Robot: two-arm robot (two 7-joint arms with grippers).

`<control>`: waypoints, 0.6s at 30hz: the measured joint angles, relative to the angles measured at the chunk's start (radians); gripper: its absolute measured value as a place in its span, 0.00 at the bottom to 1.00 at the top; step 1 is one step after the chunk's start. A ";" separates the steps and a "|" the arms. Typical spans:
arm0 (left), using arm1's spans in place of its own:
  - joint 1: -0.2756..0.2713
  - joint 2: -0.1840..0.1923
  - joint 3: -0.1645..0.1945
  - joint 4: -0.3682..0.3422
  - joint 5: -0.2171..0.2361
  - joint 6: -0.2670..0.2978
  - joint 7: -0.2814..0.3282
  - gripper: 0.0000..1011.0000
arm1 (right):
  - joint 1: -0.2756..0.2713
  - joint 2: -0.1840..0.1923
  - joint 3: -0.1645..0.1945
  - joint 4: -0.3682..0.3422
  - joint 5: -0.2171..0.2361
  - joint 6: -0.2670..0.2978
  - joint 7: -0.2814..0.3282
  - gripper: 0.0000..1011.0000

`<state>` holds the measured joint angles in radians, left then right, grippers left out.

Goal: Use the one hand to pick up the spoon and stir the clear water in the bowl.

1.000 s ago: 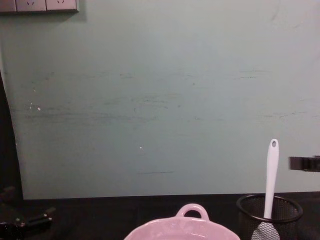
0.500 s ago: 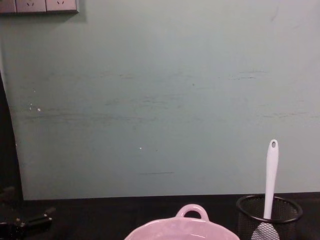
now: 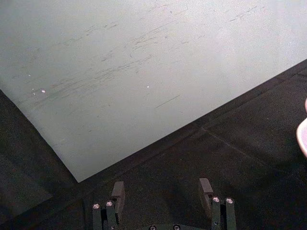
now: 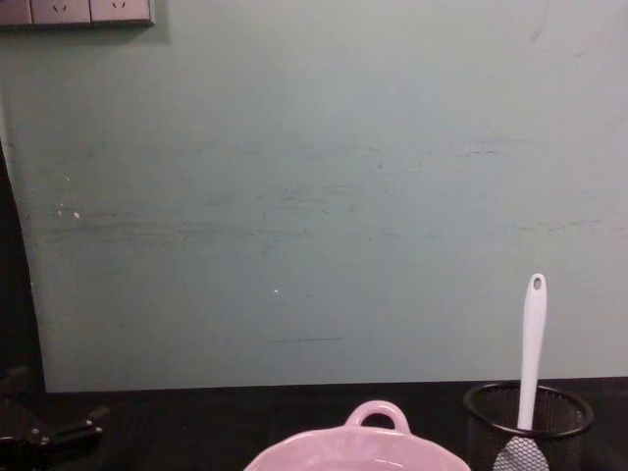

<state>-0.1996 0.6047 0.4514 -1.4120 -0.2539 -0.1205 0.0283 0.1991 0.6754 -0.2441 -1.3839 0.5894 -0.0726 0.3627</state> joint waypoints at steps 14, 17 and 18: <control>0.000 0.000 0.000 0.000 0.000 0.000 0.000 1.00 | 0.001 0.005 -0.003 -0.006 0.001 0.004 0.002 0.99; 0.000 0.000 0.000 0.000 0.000 0.000 0.000 1.00 | 0.001 0.005 -0.004 -0.007 0.001 0.004 0.002 0.99; 0.000 0.000 0.000 0.000 0.000 0.000 0.000 1.00 | 0.001 0.005 -0.004 -0.007 0.001 0.005 0.002 0.99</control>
<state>-0.1995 0.6047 0.4514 -1.4120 -0.2539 -0.1205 0.0283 0.2006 0.6808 -0.2479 -1.3911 0.5904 -0.0679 0.3650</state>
